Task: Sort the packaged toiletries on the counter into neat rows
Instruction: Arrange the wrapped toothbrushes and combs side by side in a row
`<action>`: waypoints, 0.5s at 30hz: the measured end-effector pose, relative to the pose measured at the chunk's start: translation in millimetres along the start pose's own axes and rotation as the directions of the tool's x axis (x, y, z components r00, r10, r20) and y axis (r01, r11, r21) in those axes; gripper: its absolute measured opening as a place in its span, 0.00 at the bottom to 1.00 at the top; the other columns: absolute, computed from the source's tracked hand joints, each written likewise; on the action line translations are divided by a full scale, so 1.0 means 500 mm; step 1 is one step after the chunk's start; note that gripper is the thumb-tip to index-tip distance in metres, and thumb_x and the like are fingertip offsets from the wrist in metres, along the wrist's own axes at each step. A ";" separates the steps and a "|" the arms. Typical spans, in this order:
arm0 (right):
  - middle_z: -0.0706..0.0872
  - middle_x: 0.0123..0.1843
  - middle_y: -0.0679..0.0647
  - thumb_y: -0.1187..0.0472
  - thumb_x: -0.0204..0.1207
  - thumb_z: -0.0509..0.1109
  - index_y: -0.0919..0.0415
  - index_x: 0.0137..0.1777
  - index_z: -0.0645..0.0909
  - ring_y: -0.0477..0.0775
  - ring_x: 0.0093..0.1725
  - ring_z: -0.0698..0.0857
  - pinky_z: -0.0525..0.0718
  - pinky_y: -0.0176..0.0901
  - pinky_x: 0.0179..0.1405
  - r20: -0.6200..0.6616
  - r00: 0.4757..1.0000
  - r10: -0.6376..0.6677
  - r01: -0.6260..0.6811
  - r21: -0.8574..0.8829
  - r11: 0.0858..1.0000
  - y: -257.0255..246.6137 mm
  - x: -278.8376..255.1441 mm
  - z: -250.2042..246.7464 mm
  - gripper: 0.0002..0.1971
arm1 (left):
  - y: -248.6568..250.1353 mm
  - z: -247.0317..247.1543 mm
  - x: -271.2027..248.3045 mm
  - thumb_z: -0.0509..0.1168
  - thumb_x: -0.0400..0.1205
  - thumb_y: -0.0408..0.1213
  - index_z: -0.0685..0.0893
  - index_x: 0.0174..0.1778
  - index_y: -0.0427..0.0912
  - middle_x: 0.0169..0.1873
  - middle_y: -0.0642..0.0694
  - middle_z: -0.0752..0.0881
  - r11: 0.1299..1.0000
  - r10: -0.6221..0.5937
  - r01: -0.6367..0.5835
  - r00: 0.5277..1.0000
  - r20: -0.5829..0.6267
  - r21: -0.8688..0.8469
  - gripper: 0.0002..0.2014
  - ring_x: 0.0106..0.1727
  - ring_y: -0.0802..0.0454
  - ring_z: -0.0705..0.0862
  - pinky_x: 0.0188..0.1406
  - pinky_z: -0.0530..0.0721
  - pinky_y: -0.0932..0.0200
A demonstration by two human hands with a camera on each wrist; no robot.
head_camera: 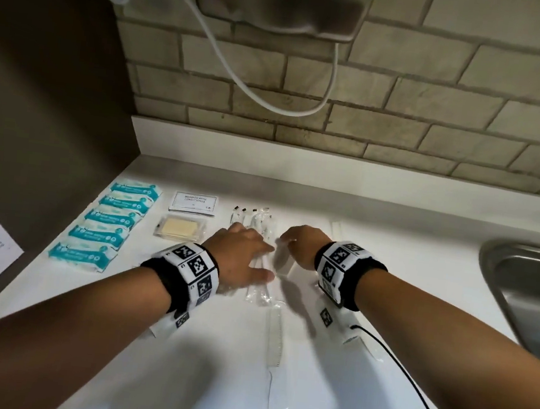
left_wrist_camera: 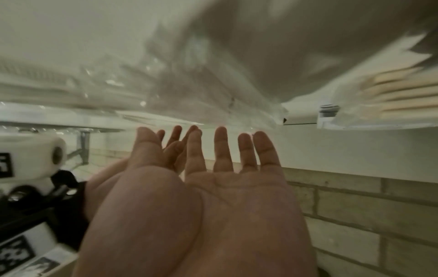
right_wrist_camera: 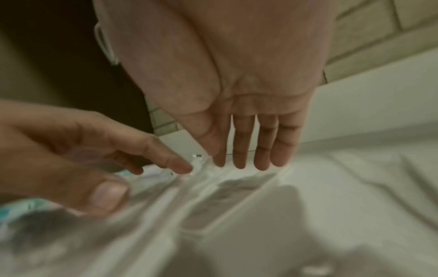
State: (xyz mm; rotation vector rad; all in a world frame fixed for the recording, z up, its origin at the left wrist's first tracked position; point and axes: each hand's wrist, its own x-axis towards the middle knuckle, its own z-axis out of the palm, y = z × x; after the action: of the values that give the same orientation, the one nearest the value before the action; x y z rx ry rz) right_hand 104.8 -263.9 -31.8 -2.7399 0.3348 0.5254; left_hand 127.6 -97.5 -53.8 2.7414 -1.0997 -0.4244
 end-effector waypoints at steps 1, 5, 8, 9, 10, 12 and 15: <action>0.83 0.68 0.52 0.64 0.79 0.63 0.53 0.65 0.84 0.57 0.66 0.82 0.80 0.51 0.68 0.024 0.999 -0.041 0.042 -0.037 0.998 0.007 -0.006 0.008 0.17 | 0.001 0.007 -0.002 0.59 0.79 0.66 0.66 0.81 0.59 0.82 0.53 0.63 0.999 0.001 -0.002 0.999 0.037 0.041 0.34 0.82 0.47 0.57 0.78 0.62 0.44; 0.87 0.58 0.54 0.60 0.75 0.67 0.55 0.50 0.87 0.59 0.58 0.86 0.84 0.53 0.62 0.059 0.992 -0.111 0.116 -0.092 0.989 0.028 -0.023 0.035 0.09 | -0.004 0.022 0.003 0.60 0.79 0.66 0.59 0.83 0.60 0.86 0.54 0.52 0.998 -0.015 0.009 0.996 0.090 0.067 0.37 0.86 0.47 0.46 0.82 0.50 0.44; 0.84 0.63 0.58 0.59 0.78 0.65 0.62 0.59 0.84 0.60 0.63 0.83 0.80 0.51 0.66 0.043 0.989 -0.139 0.144 -0.129 0.981 0.046 -0.049 0.029 0.13 | -0.001 0.011 0.015 0.60 0.82 0.60 0.56 0.85 0.58 0.86 0.54 0.48 0.996 -0.047 0.038 0.990 0.131 0.077 0.35 0.86 0.46 0.44 0.83 0.47 0.45; 0.83 0.65 0.59 0.59 0.80 0.64 0.64 0.63 0.82 0.60 0.65 0.81 0.78 0.49 0.66 0.056 0.988 -0.146 0.153 -0.165 0.974 0.054 -0.055 0.025 0.15 | -0.001 0.006 0.021 0.59 0.83 0.59 0.55 0.85 0.58 0.86 0.54 0.47 0.995 -0.061 0.049 0.988 0.138 0.088 0.35 0.86 0.46 0.43 0.83 0.47 0.45; 0.82 0.66 0.60 0.60 0.81 0.63 0.65 0.65 0.80 0.60 0.67 0.79 0.76 0.48 0.67 0.069 0.987 -0.148 0.159 -0.202 0.966 0.064 -0.061 0.021 0.16 | -0.001 0.004 0.028 0.59 0.84 0.58 0.54 0.85 0.57 0.86 0.54 0.46 0.993 -0.072 0.058 0.987 0.144 0.100 0.35 0.86 0.45 0.43 0.84 0.47 0.45; 0.80 0.69 0.60 0.60 0.81 0.63 0.65 0.68 0.78 0.59 0.71 0.76 0.71 0.45 0.68 0.081 0.987 -0.139 0.154 -0.231 0.961 0.088 -0.068 0.015 0.18 | -0.003 0.005 0.039 0.58 0.84 0.56 0.52 0.85 0.57 0.86 0.52 0.45 0.990 -0.079 0.061 0.986 0.145 0.124 0.34 0.86 0.44 0.42 0.84 0.46 0.44; 0.77 0.74 0.57 0.61 0.80 0.64 0.63 0.72 0.76 0.58 0.73 0.74 0.69 0.43 0.71 0.082 0.988 -0.129 0.143 -0.201 0.969 0.119 -0.079 0.010 0.20 | 0.002 0.013 0.043 0.59 0.84 0.54 0.54 0.85 0.58 0.86 0.49 0.48 0.993 -0.053 0.042 0.994 0.099 0.111 0.34 0.86 0.42 0.42 0.83 0.43 0.43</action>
State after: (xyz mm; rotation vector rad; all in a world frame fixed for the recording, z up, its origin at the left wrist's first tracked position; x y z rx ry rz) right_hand 50.2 -310.2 -36.9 -2.9082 0.0774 0.6476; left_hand 139.4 -113.3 -64.1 2.8749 -1.1141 -0.5309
